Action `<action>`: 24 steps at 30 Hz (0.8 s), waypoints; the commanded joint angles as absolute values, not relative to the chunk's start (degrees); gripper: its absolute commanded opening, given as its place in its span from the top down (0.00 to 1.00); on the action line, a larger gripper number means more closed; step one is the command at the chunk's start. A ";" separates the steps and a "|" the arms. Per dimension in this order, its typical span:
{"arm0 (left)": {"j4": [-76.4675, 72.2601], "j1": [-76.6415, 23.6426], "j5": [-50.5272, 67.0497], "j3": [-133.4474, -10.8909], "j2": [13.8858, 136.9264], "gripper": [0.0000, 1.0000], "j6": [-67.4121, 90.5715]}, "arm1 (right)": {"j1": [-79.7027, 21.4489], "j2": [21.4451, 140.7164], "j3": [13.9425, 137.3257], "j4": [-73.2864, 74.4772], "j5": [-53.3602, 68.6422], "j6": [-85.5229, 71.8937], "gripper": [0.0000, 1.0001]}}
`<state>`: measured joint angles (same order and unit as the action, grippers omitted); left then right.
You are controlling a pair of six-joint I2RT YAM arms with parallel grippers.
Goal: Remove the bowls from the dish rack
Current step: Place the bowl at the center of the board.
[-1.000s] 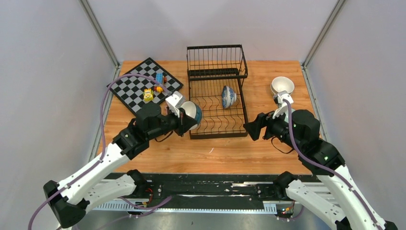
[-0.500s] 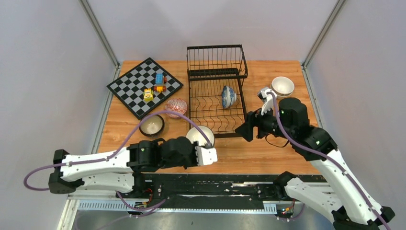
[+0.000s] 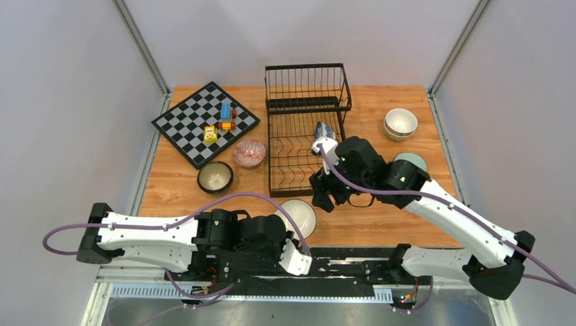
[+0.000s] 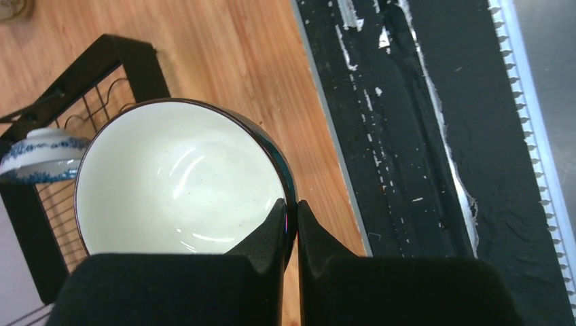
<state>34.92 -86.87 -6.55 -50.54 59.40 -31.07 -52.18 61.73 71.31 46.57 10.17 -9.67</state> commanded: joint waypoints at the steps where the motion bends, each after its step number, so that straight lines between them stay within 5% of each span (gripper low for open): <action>1: 33.50 -87.63 -1.98 -50.51 58.14 1.00 -35.10 | -55.29 63.89 72.77 47.82 6.33 -9.22 0.34; 24: 32.25 -88.14 -0.35 -51.69 59.43 1.00 -31.62 | -64.85 72.01 69.03 45.93 1.69 -9.64 0.51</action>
<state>36.07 -87.26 -0.34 -50.54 59.55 -32.25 -63.51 70.70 70.59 45.89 3.40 -9.39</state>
